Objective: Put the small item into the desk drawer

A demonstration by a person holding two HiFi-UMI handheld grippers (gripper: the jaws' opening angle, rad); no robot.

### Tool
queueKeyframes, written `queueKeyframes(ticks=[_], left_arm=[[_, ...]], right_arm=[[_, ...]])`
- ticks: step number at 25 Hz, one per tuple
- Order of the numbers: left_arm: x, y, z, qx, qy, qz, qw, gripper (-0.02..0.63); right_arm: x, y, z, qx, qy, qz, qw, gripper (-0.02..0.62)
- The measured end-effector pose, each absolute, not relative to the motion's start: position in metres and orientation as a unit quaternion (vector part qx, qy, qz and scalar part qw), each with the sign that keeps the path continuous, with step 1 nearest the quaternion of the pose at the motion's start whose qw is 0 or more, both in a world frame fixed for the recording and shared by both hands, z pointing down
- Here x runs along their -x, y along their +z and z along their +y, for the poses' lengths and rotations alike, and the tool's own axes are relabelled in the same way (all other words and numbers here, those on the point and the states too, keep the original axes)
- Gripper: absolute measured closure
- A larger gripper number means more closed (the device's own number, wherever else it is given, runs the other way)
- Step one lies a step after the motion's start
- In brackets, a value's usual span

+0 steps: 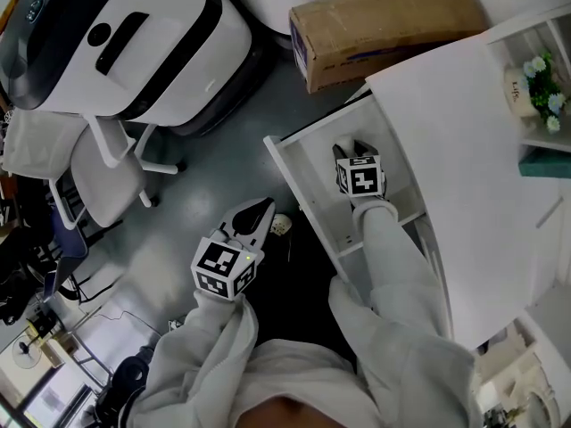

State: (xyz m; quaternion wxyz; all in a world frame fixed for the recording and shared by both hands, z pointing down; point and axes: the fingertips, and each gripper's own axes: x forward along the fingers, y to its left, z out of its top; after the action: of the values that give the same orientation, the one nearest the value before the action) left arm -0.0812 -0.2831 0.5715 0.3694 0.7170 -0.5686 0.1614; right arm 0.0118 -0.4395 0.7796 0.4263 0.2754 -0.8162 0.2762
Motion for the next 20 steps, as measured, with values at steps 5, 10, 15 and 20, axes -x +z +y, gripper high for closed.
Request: queueKeyframes(ticks=[5, 10, 15, 20], left_arm=[[0.082, 0.576, -0.281, -0.713, 0.166, -0.567, 0.378, 0.589], [0.085, 0.578, -0.276, -0.713, 0.168, -0.565, 0.381, 0.589], [0.088, 0.577, -0.273, -0.712, 0.161, -0.567, 0.382, 0.589], [0.091, 0.571, -0.271, -0.723, 0.149, -0.564, 0.371, 0.589]], right_arm=[[-0.007, 0.798, -0.437, -0.267, 0.273, -0.807, 0.45, 0.403], [-0.006, 0.802, -0.438, -0.287, 0.28, -0.805, 0.437, 0.403], [-0.004, 0.801, -0.436, -0.272, 0.255, -0.816, 0.443, 0.384], [-0.015, 0.791, -0.432, -0.28, 0.252, -0.817, 0.437, 0.295]])
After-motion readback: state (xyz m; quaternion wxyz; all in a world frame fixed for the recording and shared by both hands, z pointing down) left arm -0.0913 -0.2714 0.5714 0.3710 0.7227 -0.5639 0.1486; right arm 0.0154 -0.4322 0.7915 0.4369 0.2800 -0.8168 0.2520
